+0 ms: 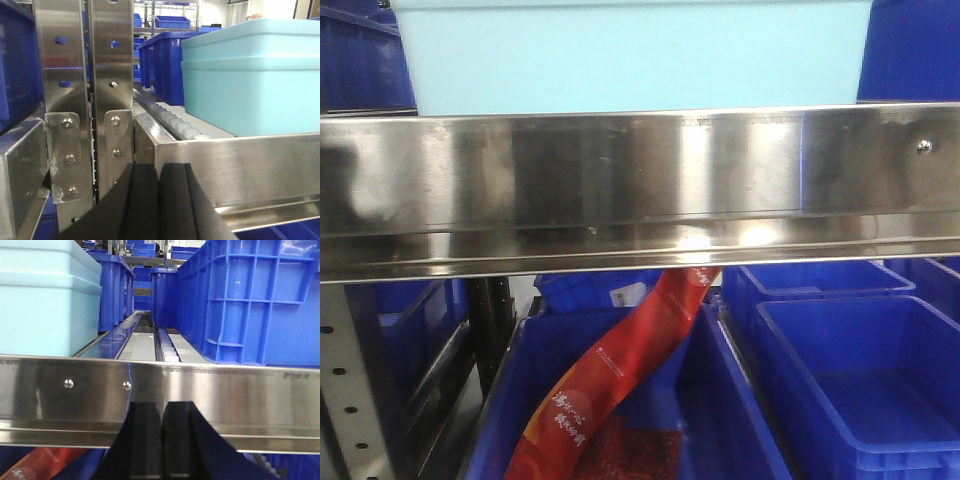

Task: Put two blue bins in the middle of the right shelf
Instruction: 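Withdraw both grippers away from the stacked light blue bins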

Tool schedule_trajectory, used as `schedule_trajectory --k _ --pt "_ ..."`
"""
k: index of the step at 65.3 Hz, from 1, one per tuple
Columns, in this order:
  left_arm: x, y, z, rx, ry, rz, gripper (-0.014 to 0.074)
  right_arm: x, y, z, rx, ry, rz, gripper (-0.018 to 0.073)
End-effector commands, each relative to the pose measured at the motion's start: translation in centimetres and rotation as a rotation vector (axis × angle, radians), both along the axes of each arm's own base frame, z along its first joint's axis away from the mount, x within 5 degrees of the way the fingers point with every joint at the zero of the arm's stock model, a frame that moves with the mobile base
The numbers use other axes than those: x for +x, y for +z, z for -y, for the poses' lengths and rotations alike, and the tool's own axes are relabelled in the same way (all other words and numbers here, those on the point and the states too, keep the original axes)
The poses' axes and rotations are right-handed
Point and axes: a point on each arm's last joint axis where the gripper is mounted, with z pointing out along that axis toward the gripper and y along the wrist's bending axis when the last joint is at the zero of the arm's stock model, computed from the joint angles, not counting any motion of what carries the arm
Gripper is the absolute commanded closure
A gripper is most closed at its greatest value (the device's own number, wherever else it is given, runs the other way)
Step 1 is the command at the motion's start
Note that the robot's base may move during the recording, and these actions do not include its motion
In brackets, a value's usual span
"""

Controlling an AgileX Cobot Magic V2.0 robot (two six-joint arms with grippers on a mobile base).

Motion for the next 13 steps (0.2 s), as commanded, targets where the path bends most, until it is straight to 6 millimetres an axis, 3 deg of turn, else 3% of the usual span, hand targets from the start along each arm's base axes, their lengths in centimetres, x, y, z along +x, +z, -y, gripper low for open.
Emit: schedule_trajectory --k 1,13 --pt "-0.07 0.26 -0.03 0.0 0.003 0.025 0.0707 -0.04 0.16 0.03 0.003 -0.005 0.02 0.0724" --pt "-0.07 0.26 -0.03 0.0 0.003 0.025 0.0707 -0.04 0.16 0.03 0.003 -0.005 0.02 0.0724"
